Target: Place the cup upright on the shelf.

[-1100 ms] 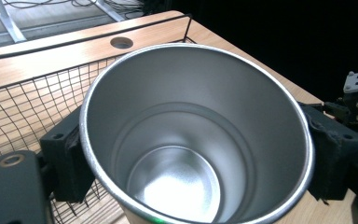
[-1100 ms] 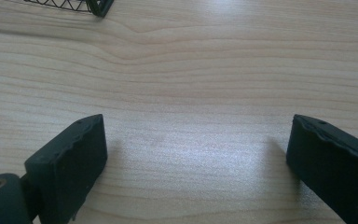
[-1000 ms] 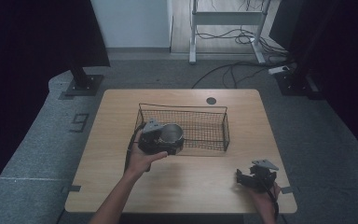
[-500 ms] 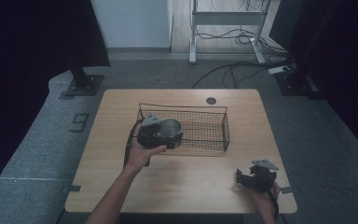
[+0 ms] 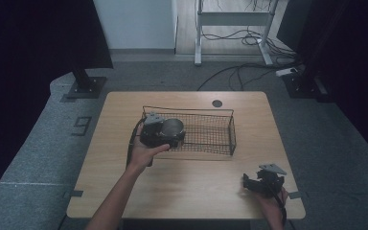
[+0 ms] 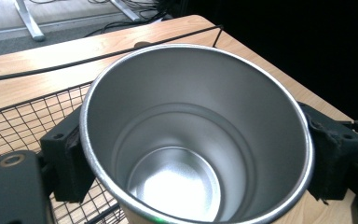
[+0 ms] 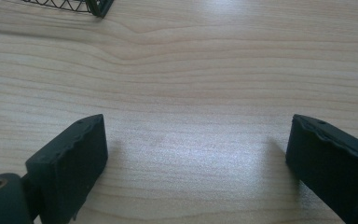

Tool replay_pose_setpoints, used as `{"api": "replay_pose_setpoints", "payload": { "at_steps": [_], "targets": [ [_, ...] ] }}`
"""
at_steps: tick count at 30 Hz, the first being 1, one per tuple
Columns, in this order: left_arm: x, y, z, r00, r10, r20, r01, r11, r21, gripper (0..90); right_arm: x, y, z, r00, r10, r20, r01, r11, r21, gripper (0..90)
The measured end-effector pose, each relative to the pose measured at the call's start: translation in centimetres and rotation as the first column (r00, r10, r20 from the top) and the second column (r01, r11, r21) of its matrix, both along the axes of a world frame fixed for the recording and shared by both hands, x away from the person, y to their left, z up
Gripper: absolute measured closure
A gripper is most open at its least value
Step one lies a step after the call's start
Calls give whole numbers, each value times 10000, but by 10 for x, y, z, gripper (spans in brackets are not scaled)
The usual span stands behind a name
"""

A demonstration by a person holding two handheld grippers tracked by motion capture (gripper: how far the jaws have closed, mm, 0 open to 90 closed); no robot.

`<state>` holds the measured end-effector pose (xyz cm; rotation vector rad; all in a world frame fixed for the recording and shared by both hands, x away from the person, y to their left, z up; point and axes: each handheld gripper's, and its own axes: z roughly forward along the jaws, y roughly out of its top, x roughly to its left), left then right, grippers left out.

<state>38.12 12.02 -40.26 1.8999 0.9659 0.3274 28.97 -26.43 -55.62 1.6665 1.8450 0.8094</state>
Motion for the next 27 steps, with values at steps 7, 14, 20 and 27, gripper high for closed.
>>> {"api": "replay_pose_setpoints", "payload": {
  "at_steps": [7,14,20,27],
  "targets": [
    [8,-2,-1,10000,17,-62,-16,9999,141,139,0,0,0,10000,-2,4,2,10000,-11,55],
    [17,-2,1,9999,128,-96,-127,9998,130,139,0,0,0,10000,-16,9,16,10000,-9,56],
    [22,-5,3,9998,141,-100,-139,9996,247,139,0,0,0,10000,-14,11,14,10000,-12,56],
    [29,-8,0,9995,212,-222,-203,9990,395,140,0,0,0,10000,-24,5,24,10000,-6,57]
  ]
}}
